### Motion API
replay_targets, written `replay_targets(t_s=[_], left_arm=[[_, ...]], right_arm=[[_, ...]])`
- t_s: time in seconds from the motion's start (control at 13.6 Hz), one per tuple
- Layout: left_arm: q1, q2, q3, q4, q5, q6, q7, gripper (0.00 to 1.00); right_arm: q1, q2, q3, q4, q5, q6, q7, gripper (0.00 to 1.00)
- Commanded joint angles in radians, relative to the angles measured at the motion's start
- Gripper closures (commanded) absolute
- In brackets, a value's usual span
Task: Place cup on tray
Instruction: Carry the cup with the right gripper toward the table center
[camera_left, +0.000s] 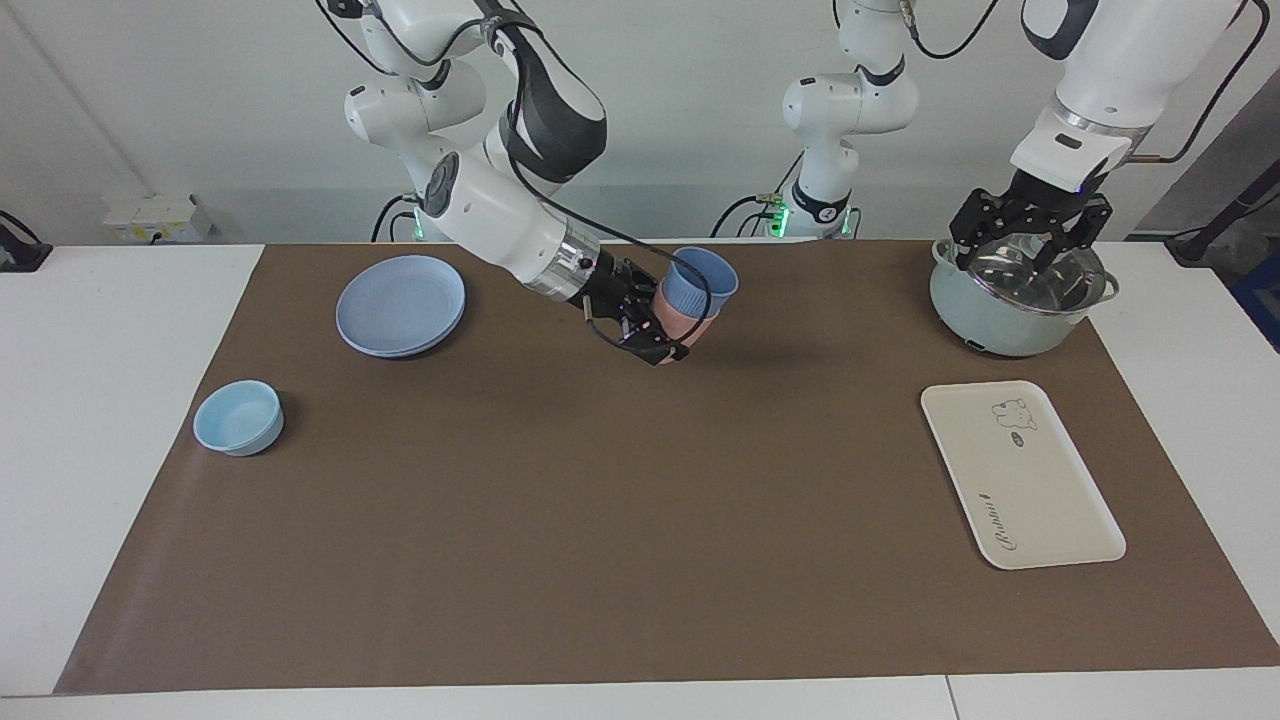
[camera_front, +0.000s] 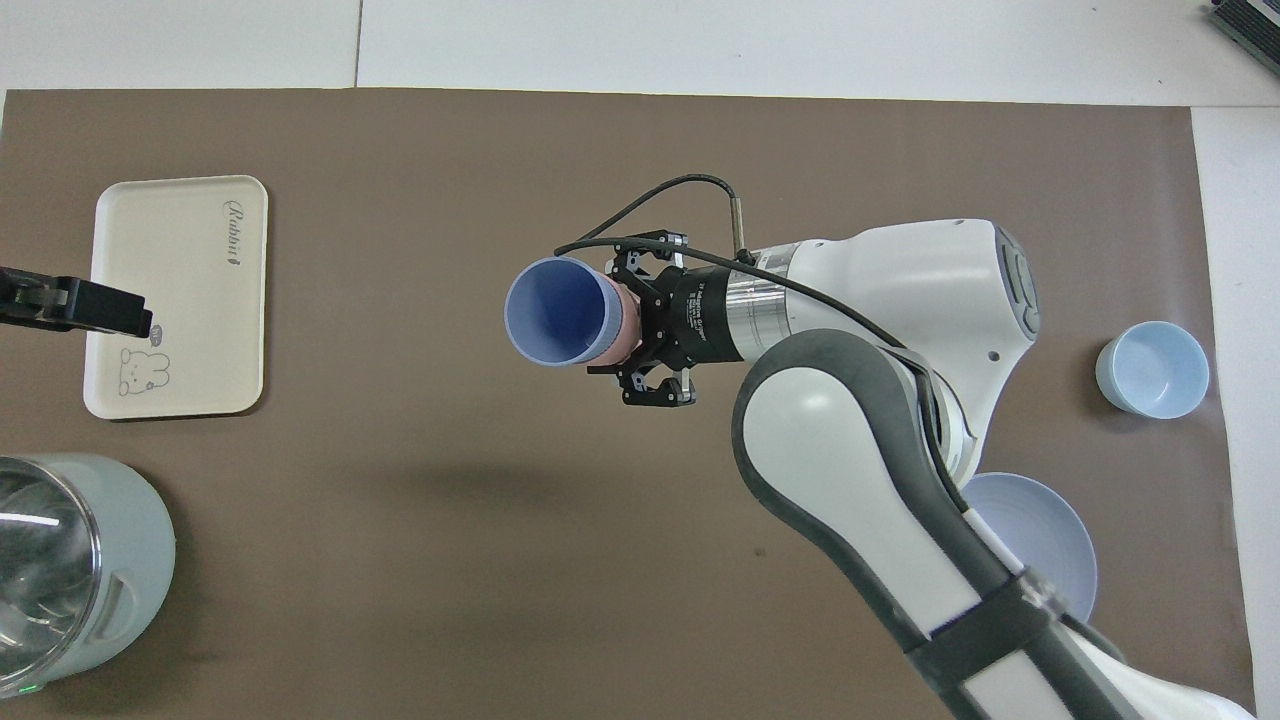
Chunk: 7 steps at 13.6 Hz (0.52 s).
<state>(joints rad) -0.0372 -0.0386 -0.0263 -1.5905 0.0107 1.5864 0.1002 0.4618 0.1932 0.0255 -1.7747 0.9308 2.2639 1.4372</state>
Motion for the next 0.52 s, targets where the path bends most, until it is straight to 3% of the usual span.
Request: replay_targets(t_s=[0.0,0.22,0.44], left_arm=[[-0.013,-0.027,-0.012,-0.019,0.008,-0.037,-0.019,0.0],[-0.003,-0.035,-0.012,-0.033,-0.234,-0.028,-0.346,0.01],[-0.016,-0.026,-0.039,-0.011,-0.375,-0.016,-0.541,0.01]], right_arm=[[0.026,-0.006,-0.003,0.024,0.013,0.019,0.052,1.0],[0.055,-0.002,-0.003,0.043,-0.019,0.019,0.083,1.0],[0.055,0.003,-0.003,0.054,-0.029,0.017,0.121,1.0]])
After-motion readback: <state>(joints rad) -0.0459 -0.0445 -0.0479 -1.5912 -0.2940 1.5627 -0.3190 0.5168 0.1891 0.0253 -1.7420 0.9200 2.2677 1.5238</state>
